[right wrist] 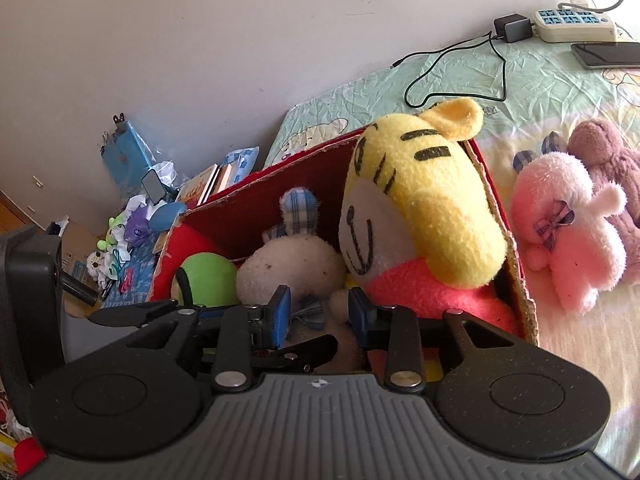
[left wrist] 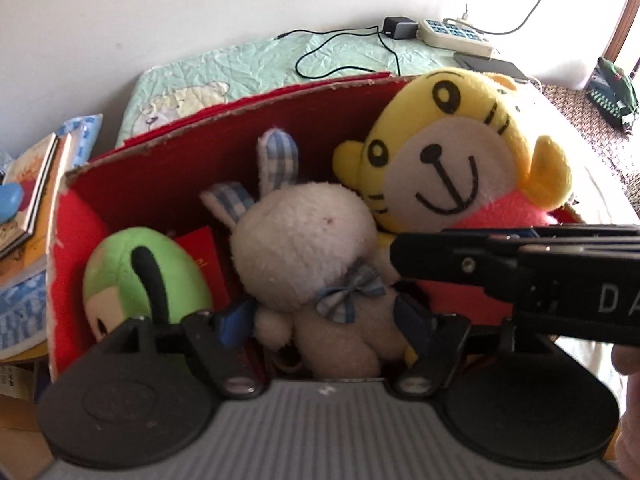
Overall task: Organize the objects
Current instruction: 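Lower the white bunny into the red box and open the right gripper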
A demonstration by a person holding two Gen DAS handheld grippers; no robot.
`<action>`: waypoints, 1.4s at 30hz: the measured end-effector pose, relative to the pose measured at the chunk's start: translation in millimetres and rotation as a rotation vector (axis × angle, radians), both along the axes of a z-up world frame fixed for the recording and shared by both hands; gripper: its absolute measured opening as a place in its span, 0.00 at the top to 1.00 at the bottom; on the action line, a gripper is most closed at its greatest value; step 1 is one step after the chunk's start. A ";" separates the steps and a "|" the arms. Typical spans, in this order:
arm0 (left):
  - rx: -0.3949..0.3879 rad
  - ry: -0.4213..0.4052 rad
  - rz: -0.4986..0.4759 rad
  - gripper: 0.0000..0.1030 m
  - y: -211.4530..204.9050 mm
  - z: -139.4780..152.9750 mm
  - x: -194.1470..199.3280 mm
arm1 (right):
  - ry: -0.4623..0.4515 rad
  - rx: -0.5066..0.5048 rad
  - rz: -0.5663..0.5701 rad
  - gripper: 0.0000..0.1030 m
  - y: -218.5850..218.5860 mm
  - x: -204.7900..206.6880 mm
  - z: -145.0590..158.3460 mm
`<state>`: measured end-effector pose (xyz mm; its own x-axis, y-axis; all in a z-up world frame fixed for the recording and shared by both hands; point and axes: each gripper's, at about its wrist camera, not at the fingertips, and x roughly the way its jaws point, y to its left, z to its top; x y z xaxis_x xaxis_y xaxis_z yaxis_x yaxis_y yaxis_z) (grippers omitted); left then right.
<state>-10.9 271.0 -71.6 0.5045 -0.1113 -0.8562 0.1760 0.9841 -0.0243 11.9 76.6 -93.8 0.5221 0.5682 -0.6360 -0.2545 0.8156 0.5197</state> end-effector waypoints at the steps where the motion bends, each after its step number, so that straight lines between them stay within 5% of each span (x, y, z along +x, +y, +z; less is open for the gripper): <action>1: 0.003 0.002 0.001 0.24 -0.8 0.1 -0.4 | -0.002 -0.001 -0.001 0.67 0.1 -0.1 0.1; 42: 0.117 -0.017 0.206 0.10 -15.2 30.6 -37.9 | -0.122 0.029 0.016 0.65 -29.9 -28.6 4.8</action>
